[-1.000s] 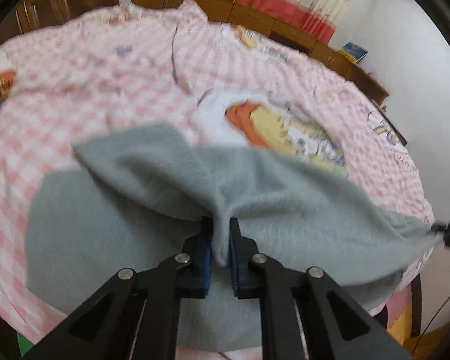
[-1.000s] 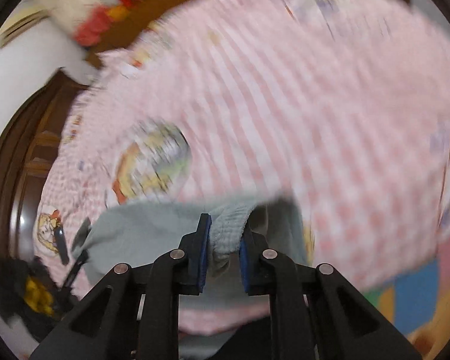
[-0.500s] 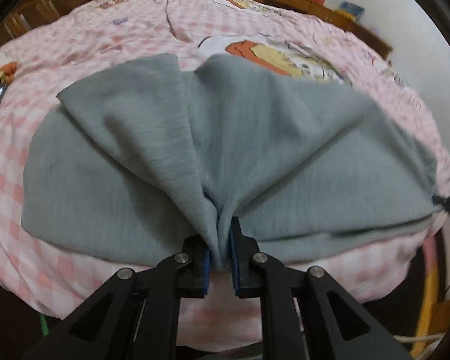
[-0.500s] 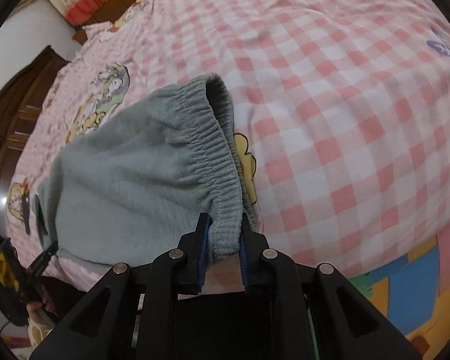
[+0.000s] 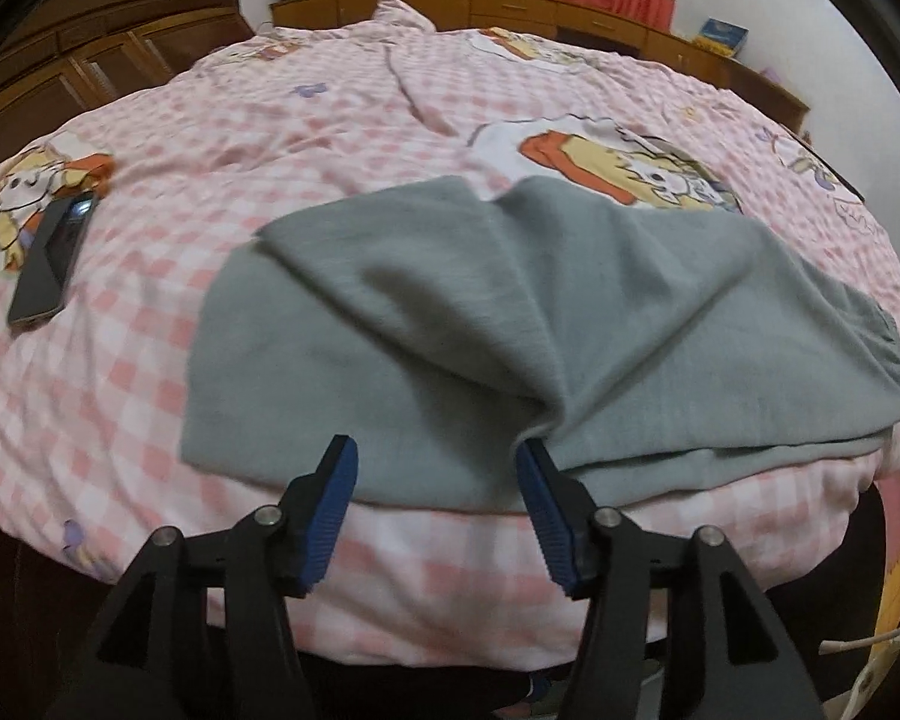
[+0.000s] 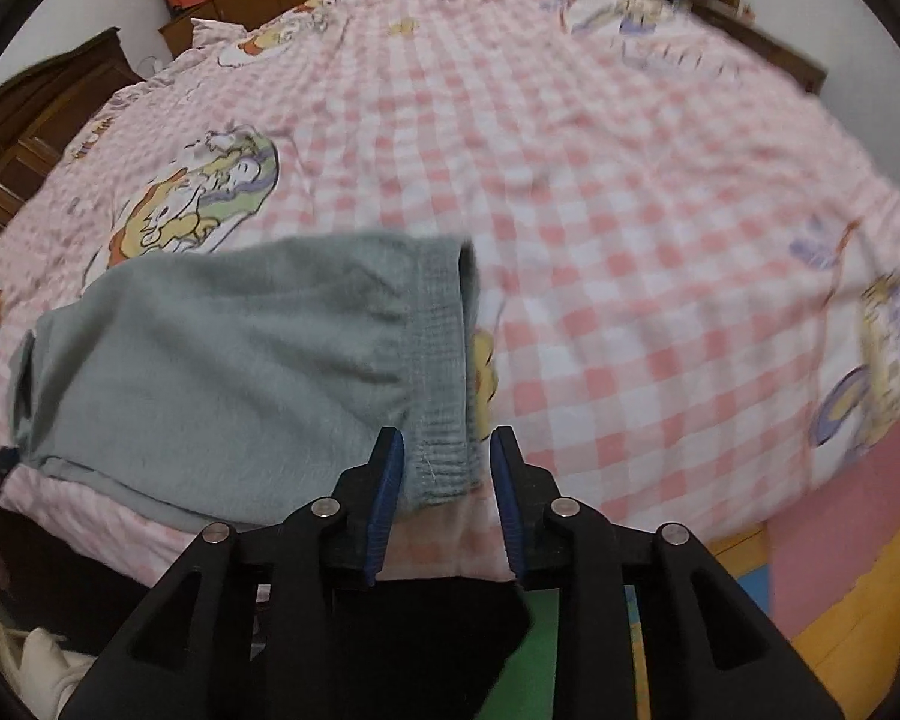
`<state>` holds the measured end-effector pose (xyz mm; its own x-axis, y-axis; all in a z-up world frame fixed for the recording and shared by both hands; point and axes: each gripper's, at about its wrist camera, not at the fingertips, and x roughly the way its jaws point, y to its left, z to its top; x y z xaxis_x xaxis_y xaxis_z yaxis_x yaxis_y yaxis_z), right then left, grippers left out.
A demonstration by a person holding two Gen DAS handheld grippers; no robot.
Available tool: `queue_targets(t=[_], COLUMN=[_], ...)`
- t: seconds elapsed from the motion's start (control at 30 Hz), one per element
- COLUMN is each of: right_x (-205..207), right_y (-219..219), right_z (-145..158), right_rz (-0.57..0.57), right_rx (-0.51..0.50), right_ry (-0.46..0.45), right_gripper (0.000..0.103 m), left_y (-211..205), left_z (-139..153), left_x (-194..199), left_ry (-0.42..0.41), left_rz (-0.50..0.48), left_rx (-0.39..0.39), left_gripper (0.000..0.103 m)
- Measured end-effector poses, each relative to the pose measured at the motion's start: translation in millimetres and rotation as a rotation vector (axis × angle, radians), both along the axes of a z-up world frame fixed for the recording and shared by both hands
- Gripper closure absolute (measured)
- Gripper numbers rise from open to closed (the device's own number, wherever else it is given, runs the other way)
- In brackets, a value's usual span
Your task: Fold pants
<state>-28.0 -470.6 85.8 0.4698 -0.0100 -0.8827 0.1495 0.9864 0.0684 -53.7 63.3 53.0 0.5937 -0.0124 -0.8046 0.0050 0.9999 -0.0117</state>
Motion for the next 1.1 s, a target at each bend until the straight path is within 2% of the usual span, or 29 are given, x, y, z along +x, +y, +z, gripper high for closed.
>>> queue_targets(t=[0.13, 0.3, 0.4, 0.53, 0.67, 0.7, 0.73, 0.77, 0.8, 0.87, 0.97, 1.1], right_x=[-2, 4, 14, 22, 28, 29, 30, 31, 31, 32, 32, 33], right_y=[22, 60, 88, 116, 137, 139, 141, 143, 143, 144, 146, 155], right_z=[24, 34, 21, -7, -39, -47, -52, -58, -63, -66, -67, -65], right_rz=[0.04, 0.117, 0.165, 0.218, 0.255, 0.257, 0.257, 0.257, 0.257, 0.257, 0.263, 0.294], right_rx=[-0.061, -0.045, -0.016, 0.029, 0.059, 0.068, 0.071, 0.069, 0.066, 0.066, 0.064, 0.003], right_ry=[-0.046, -0.067, -0.042, 0.006, 0.066, 0.084, 0.096, 0.107, 0.109, 0.108, 0.106, 0.122], right_gripper=[0.072, 0.071, 0.071, 0.071, 0.071, 0.071, 0.071, 0.071, 0.071, 0.07, 0.066, 0.064], left_y=[13, 9, -3, -18, -26, -24, -21, -12, -3, 21, 50, 82], left_z=[12, 30, 36, 29, 10, 4, 3, 2, 2, 3, 4, -6], left_x=[-3, 10, 29, 64, 89, 92, 92, 89, 87, 79, 60, 37], left_ry=[-0.015, -0.055, -0.062, -0.028, 0.008, 0.008, 0.002, -0.006, 0.002, 0.005, -0.017, -0.011], left_rz=[0.018, 0.016, 0.013, 0.052, 0.076, 0.101, 0.117, 0.139, 0.154, 0.197, 0.245, 0.318], left_rx=[-0.045, -0.08, -0.091, -0.083, 0.015, 0.072, 0.091, 0.082, 0.051, -0.034, -0.053, -0.149], left_gripper=[0.045, 0.044, 0.033, 0.033, 0.033, 0.041, 0.053, 0.089, 0.096, 0.096, 0.096, 0.094])
